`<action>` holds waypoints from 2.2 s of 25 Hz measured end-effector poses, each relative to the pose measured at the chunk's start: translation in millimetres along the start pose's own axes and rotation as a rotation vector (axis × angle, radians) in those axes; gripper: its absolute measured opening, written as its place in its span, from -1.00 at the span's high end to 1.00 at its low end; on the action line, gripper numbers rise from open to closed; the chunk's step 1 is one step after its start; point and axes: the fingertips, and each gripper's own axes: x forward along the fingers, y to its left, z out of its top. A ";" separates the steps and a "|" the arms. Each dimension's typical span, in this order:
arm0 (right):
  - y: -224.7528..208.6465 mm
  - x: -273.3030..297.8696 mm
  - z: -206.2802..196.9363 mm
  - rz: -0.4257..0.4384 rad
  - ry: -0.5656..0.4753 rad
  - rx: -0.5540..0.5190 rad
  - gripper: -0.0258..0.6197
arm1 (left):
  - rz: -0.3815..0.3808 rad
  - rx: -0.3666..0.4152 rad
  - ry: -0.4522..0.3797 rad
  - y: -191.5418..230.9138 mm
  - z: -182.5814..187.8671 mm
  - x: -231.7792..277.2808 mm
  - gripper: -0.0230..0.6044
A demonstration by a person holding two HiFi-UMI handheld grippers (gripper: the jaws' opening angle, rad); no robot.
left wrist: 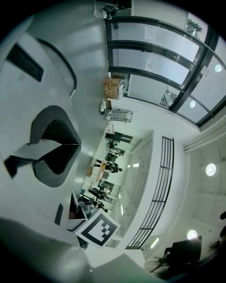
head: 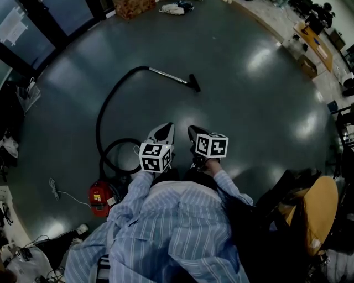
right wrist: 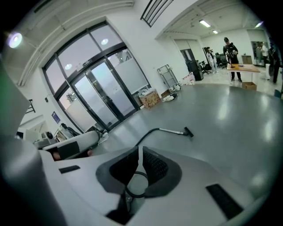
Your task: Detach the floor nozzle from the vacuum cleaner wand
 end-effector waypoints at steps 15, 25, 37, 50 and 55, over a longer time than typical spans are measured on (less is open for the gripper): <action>29.7 27.6 -20.9 0.009 0.008 0.053 0.82 | -0.079 -0.040 0.051 30.9 -14.2 -14.8 0.90; 38.6 46.0 -29.7 -0.008 0.019 0.083 0.82 | -0.105 -0.084 0.088 62.9 -31.2 -13.4 0.90; -26.6 91.4 23.5 -0.030 0.044 0.136 0.82 | -0.101 -0.130 0.122 89.0 -17.3 68.4 0.90; -128.9 180.3 206.5 0.050 0.089 0.036 0.82 | -0.022 -0.127 0.103 125.3 91.1 262.1 0.90; -158.1 202.1 232.1 0.054 0.099 0.077 0.82 | -0.031 -0.114 0.116 130.9 114.2 308.1 0.90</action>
